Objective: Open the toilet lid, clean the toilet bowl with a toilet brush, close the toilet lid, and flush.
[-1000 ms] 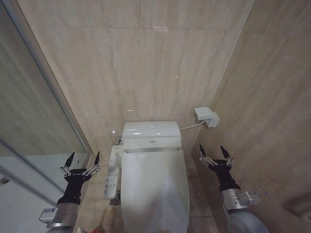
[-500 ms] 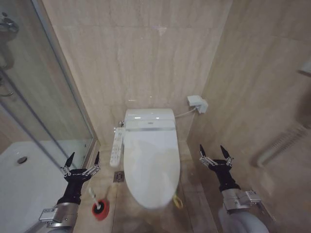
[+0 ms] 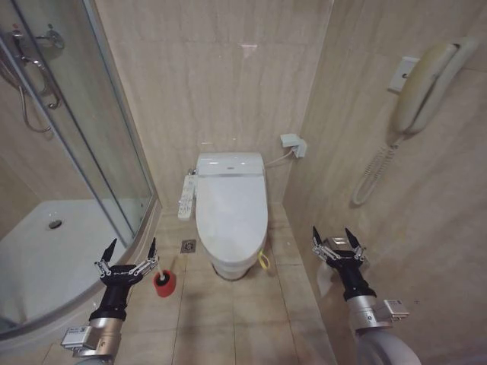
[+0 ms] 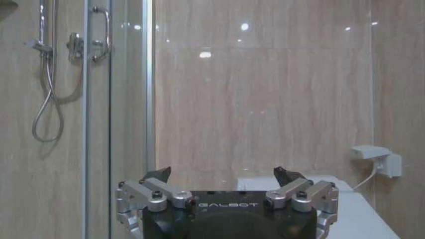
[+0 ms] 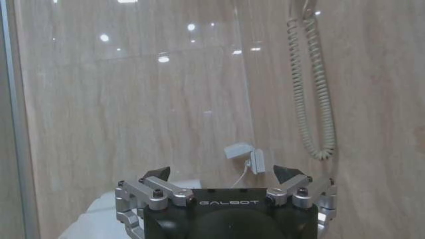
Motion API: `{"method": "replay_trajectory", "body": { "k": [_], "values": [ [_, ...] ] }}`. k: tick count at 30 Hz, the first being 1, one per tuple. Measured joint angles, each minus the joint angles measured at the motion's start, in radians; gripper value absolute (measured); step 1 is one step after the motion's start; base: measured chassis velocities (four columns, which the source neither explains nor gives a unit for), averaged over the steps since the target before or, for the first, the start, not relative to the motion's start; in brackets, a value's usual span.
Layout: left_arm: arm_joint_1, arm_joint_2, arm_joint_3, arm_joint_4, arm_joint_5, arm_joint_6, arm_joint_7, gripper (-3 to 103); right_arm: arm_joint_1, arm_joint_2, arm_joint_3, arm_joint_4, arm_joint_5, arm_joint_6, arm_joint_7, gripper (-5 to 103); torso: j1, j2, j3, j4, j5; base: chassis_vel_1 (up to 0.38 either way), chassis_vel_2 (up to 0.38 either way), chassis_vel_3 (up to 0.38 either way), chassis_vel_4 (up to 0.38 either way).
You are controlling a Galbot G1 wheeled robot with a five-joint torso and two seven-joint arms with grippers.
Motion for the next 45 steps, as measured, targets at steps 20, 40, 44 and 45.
{"method": "replay_trajectory", "body": {
  "k": [20,40,44,45],
  "values": [
    [-0.001,0.000,0.000,0.000,0.000,0.000,0.000,100,0.001,0.000,0.000,0.000,0.000,0.000,0.000,100,0.001,-0.001,0.000,0.0002,-0.0006,-0.026,0.029,0.027,-0.027],
    [-0.001,0.000,0.000,0.000,0.000,0.000,0.000,100,0.001,0.000,0.000,0.000,0.000,0.000,0.000,100,0.001,-0.001,0.001,0.0003,-0.0007,0.032,-0.031,-0.030,0.033],
    [-0.001,0.000,0.000,0.000,0.000,0.000,0.000,100,0.001,0.000,0.000,0.000,0.000,0.000,0.000,100,0.002,-0.001,0.001,0.0003,-0.0007,0.005,-0.014,-0.006,0.006],
    [-0.001,0.000,0.000,0.000,0.000,0.000,0.000,100,0.001,0.000,0.000,0.000,0.000,0.000,0.000,100,0.002,-0.001,0.001,0.0002,-0.0007,0.047,-0.057,-0.023,0.069]
  ]
}}
